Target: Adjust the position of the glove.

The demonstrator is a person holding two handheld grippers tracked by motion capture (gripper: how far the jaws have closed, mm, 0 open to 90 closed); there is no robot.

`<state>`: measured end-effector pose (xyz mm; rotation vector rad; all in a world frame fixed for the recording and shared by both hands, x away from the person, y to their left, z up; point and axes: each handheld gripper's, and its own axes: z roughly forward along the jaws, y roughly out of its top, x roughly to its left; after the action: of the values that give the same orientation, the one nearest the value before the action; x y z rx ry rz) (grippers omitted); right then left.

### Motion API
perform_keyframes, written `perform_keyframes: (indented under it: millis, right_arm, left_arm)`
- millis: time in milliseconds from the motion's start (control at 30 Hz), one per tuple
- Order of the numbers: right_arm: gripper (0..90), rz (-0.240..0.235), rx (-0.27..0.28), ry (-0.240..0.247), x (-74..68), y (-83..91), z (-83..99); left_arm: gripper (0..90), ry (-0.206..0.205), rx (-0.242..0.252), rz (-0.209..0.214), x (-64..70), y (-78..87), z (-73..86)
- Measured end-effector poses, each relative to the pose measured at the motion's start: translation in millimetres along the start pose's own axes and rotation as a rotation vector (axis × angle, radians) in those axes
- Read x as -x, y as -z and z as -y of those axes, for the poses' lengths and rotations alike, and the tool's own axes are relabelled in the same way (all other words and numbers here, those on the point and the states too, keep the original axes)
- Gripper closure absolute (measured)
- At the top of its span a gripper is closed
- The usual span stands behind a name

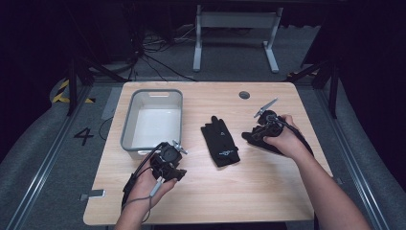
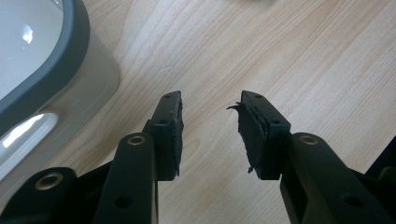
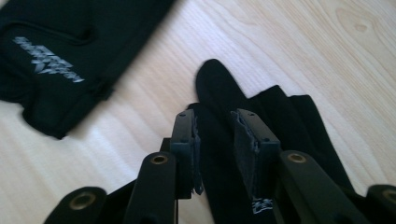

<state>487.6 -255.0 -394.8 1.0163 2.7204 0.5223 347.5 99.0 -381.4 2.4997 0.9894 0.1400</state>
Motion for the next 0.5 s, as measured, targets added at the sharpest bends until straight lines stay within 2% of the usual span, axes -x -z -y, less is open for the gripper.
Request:
perform_keyframes:
  millis: [33,133,400,500]
  right_arm:
    - [67.5,0.011,-0.031,-0.013,4.2,-6.0,-3.1]
    - [66.2,0.016,-0.054,-0.016,8.7,-13.7,-5.4]
    - [62.0,0.028,-0.077,-0.035,12.3,-25.9,-8.0]
    - [60.8,0.014,-0.087,-0.056,14.9,-30.7,-6.3]
  left_arm:
    - [60.1,0.005,0.003,0.002,-0.9,0.0,0.2]
    - [59.1,0.012,0.012,0.003,-1.9,0.0,0.3]
    - [58.3,0.002,0.002,0.022,-2.2,-3.5,-1.1]
    - [58.3,-0.010,-0.002,0.029,-0.5,-4.2,-2.0]
